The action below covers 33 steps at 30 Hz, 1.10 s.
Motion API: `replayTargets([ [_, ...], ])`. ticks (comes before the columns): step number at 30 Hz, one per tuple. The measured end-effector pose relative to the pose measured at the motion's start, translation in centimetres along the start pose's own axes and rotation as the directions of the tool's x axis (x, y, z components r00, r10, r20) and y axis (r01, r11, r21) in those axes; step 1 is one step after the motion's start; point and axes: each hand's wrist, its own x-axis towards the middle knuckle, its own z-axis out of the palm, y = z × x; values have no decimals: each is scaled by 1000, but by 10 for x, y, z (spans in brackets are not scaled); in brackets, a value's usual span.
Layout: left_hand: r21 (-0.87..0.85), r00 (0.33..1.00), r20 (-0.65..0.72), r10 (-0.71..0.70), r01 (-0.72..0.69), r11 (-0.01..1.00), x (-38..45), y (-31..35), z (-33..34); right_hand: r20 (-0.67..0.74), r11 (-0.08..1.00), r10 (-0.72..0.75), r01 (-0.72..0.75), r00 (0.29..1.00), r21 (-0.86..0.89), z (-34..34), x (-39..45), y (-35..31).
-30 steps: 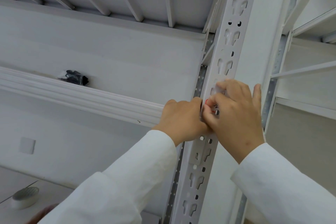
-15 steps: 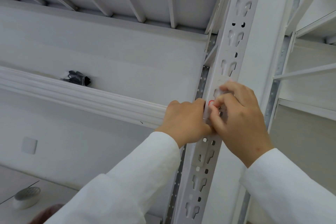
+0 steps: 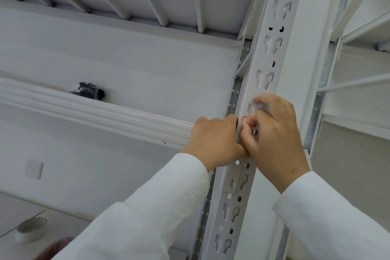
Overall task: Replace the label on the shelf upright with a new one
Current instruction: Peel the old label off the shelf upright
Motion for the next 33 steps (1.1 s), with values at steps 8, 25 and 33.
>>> replayTargets([
  [8,15,1000,-6,3,-3,1000,1,-2,2,3,996,38,-38,999,76,-3,-3,1],
  [25,17,1000,-2,-9,9,1000,1,0,2,72,990,90,-81,993,-119,-13,11,-8],
  [33,47,1000,13,-5,4,999,1,0,1,22,995,93,-93,995,31,-4,3,0],
])
